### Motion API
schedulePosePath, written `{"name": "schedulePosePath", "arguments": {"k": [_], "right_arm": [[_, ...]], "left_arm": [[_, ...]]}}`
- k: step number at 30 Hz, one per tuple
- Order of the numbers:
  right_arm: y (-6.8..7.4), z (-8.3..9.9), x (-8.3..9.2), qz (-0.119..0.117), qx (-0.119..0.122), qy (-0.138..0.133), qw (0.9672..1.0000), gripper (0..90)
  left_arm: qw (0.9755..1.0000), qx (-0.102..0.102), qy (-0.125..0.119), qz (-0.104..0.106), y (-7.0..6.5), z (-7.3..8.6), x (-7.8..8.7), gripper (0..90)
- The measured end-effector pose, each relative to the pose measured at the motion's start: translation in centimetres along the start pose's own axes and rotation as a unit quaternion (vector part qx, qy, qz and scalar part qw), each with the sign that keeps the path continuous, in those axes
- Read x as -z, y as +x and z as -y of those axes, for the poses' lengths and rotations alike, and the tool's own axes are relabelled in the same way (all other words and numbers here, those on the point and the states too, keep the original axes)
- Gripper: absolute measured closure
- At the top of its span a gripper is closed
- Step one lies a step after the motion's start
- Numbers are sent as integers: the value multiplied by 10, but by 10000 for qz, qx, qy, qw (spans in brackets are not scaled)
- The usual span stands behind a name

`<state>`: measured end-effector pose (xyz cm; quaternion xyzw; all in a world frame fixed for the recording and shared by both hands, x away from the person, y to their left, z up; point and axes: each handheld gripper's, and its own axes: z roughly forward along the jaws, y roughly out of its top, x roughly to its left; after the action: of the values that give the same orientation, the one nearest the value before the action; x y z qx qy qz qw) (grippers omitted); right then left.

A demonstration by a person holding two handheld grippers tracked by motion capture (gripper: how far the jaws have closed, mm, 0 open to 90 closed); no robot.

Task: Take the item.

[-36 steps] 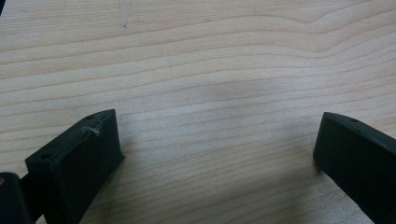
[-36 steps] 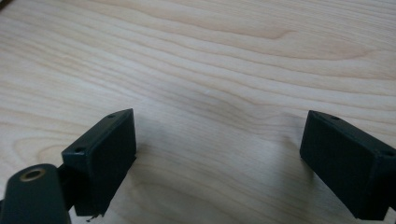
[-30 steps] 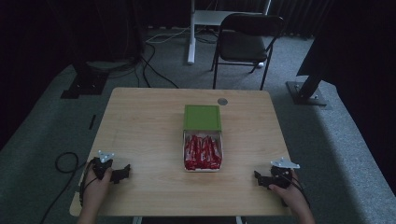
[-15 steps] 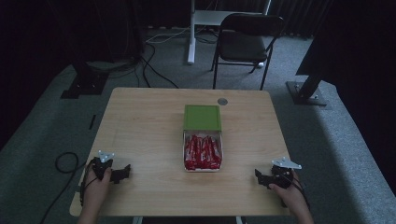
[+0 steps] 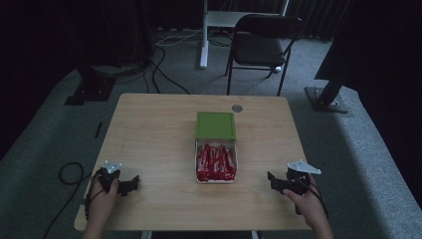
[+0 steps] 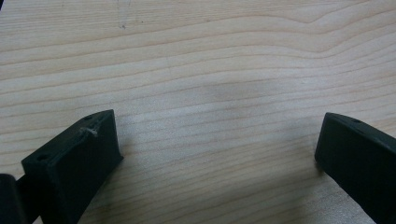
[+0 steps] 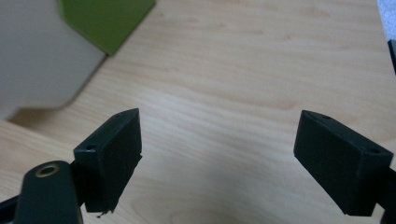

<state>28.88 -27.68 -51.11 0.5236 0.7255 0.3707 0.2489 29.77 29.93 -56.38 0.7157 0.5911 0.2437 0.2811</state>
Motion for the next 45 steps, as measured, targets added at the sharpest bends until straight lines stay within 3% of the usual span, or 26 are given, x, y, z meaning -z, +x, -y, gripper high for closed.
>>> {"name": "schedulePosePath", "arguments": {"k": [10,23,32,45], "right_arm": [[24,-29,4,-219,141,-276,9993,150],[52,-52,1,-545,252,-499,9969,153],[71,-68,-5,-743,370,-553,9950,158],[109,-78,-19,-1039,665,-476,9912,169]], "left_arm": [[10000,6,-6,0,0,0,0,4],[10000,6,-7,-1,0,0,0,4],[10000,6,-7,0,0,0,0,4],[10000,6,-8,1,0,0,0,4]]}}
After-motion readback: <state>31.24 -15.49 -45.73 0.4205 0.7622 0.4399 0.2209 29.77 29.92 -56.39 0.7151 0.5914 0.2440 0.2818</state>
